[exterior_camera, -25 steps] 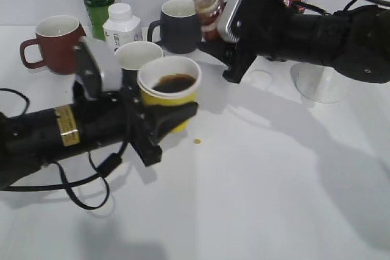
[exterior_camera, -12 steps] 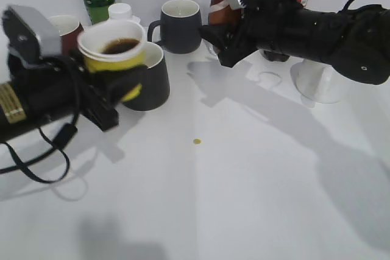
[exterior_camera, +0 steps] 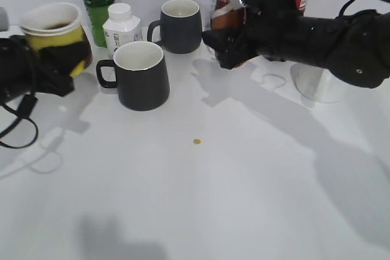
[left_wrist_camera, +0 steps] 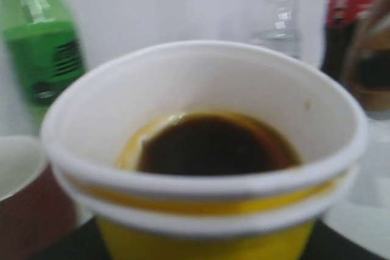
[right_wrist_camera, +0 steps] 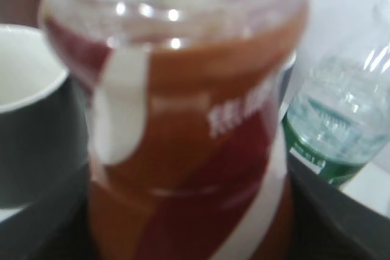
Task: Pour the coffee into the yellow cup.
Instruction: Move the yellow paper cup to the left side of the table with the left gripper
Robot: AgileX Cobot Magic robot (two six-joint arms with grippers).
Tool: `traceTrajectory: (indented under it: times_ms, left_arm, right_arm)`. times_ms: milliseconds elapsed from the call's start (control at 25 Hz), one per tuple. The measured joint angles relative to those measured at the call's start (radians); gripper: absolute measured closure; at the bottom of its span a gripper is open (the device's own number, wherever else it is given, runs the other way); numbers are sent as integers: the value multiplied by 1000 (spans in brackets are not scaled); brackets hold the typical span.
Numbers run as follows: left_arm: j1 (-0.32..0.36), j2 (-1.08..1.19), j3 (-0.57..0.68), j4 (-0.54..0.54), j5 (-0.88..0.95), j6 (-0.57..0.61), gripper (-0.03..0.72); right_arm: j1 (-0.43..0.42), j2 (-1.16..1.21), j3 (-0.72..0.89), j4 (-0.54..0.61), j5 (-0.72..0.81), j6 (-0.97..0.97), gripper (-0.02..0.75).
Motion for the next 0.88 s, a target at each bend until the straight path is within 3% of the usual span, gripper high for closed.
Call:
traceTrajectory:
  times_ms: [360, 720, 880]
  left_arm:
    - [122, 70, 0, -32, 2, 32, 370]
    - [128, 283, 0, -90, -226, 92, 370]
    - [128, 365, -8, -108, -242, 123, 370]
  right_arm:
    - [0, 36, 0, 16, 12, 2, 238]
    - [0, 36, 0, 16, 12, 1, 238]
    - [0, 36, 0, 16, 13, -1, 238]
